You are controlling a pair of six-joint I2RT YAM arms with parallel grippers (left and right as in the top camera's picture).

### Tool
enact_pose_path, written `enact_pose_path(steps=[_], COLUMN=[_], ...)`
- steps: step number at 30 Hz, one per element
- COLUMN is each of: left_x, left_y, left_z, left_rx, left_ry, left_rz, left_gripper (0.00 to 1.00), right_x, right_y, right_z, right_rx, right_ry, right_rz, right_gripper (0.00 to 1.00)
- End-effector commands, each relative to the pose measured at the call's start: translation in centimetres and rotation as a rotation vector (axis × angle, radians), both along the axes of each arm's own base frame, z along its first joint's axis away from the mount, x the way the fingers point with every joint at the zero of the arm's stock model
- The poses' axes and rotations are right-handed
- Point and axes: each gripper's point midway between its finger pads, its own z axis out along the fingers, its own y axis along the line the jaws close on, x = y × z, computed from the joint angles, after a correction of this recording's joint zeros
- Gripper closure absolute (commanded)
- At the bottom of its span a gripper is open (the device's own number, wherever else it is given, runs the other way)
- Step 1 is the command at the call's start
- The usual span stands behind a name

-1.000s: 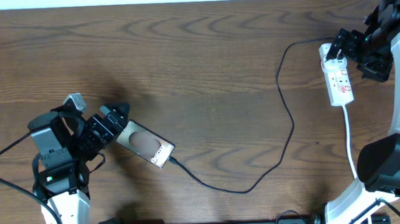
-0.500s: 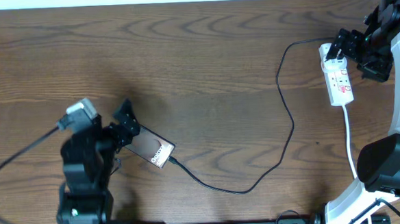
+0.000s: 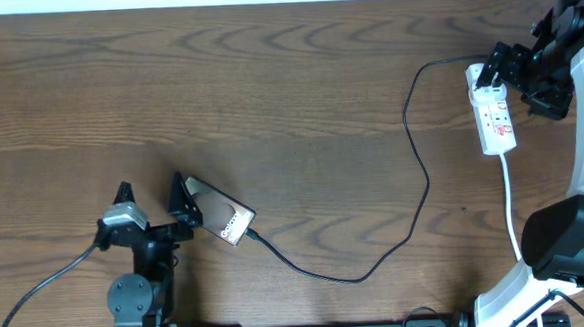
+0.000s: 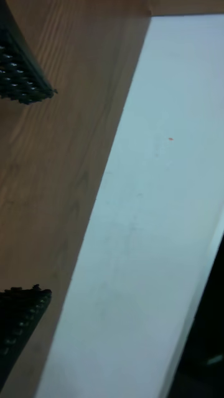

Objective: Plug charger to phone and switch on socket

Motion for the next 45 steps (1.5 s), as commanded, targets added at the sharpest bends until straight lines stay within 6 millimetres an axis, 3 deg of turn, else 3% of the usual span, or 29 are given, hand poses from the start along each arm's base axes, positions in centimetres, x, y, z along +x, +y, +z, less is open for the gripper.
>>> enact_pose_path(steps=[1,11,45], left_x=[-0.3,-1.0,-1.0], left_y=[-1.0,-0.8,-0.8], left_z=[-0.4,-6.8,-6.8], left_rx=[0.141,0.19,0.173], left_ry=[-0.025,0.222,0.223], left_rz=[-0.051,-0.071,-0.071], left_gripper=[0.09,0.08,0.09], right_x=[0.1,0.1,0.1], right_y=[0.1,0.1,0.1], right_z=[0.7,0.7,0.7], right_rx=[-0.011,-0.011,-0.011], right_ry=[-0.019,-0.019,-0.019], right_rz=[-0.004,-0.004,-0.004], right_gripper=[0.01,0.01,0.01])
